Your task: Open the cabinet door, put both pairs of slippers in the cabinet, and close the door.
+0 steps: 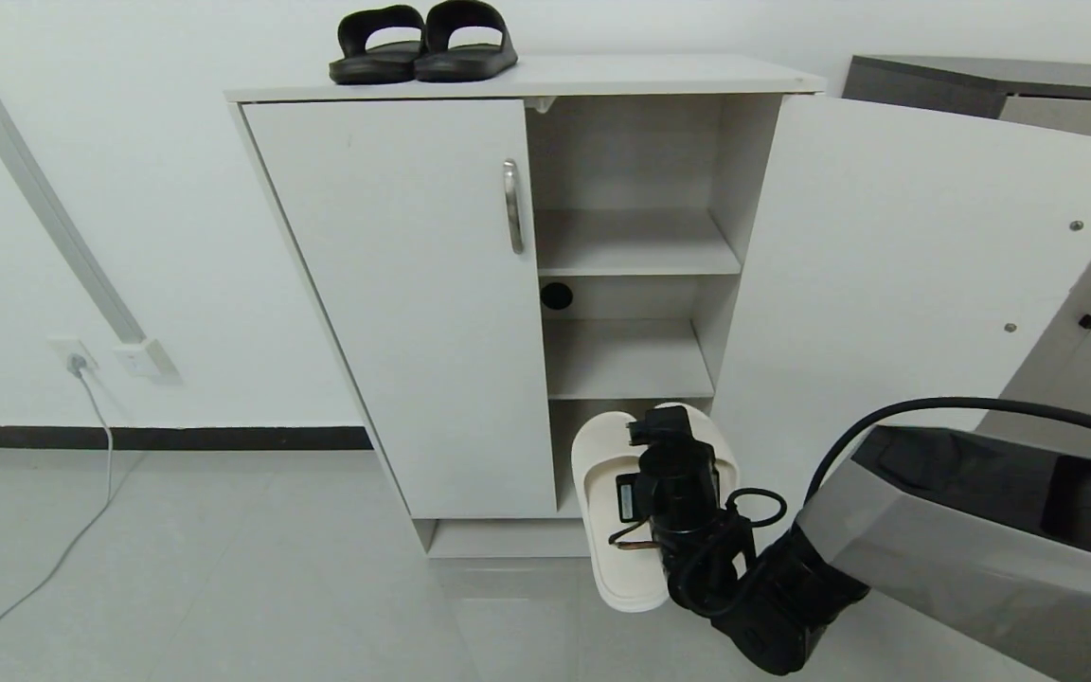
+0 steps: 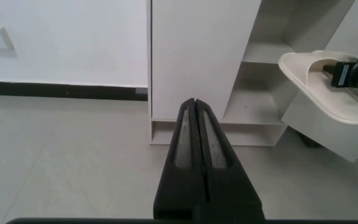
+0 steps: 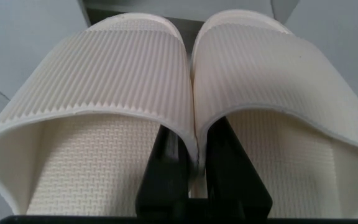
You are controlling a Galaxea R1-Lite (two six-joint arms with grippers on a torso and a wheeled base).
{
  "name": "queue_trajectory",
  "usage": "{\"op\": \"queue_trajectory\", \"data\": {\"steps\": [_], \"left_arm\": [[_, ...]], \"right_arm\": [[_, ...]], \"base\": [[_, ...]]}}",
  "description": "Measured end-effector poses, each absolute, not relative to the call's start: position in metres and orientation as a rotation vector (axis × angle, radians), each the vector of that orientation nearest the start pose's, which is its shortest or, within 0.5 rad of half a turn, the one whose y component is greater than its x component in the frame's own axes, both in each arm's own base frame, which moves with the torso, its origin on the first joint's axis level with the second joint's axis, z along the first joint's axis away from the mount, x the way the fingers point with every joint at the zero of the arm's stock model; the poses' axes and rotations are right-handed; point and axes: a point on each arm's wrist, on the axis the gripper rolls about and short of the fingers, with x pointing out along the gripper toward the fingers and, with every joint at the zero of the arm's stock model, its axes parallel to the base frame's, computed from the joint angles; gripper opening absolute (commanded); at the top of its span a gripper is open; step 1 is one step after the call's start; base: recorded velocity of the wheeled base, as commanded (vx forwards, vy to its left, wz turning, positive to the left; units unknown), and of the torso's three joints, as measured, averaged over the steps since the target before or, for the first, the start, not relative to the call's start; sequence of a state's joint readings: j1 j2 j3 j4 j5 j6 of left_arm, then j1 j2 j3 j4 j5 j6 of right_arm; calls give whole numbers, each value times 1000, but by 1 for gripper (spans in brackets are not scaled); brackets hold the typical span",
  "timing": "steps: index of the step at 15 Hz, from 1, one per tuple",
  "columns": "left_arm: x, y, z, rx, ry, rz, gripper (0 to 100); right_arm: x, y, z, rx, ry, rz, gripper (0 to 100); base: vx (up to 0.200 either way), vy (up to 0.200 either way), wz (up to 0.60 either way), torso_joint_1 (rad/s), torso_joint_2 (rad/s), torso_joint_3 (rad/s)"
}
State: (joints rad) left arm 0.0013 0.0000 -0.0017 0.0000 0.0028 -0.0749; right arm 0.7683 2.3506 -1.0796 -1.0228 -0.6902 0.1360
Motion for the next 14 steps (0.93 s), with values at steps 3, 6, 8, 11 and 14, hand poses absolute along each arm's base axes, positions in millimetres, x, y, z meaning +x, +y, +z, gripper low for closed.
{"op": "queue_trajectory", "data": {"steps": [3,6,8,11,14], "left_arm": [[-23,0,76,-75,-2,3,0],[-23,0,76,-75,-2,2,0],[-23,0,76,-75,-2,2,0],[-23,0,76,-75,-2,2,0],[-23,0,76,-75,-2,3,0]], "right_arm": [[321,289,39,-36,197,62,0],[322,288,36,-40,201,57,0],[323,288,39,-16,176,53,0],[324,289,51,24,76,58,0],[321,287,60,20,-17,65,0]], "base": [[0,0,0,2,7,-185],[0,0,0,2,2,-194],[0,0,0,-2,10,-200],[0,0,0,4,2,-129],[0,0,0,0,0,0]]}}
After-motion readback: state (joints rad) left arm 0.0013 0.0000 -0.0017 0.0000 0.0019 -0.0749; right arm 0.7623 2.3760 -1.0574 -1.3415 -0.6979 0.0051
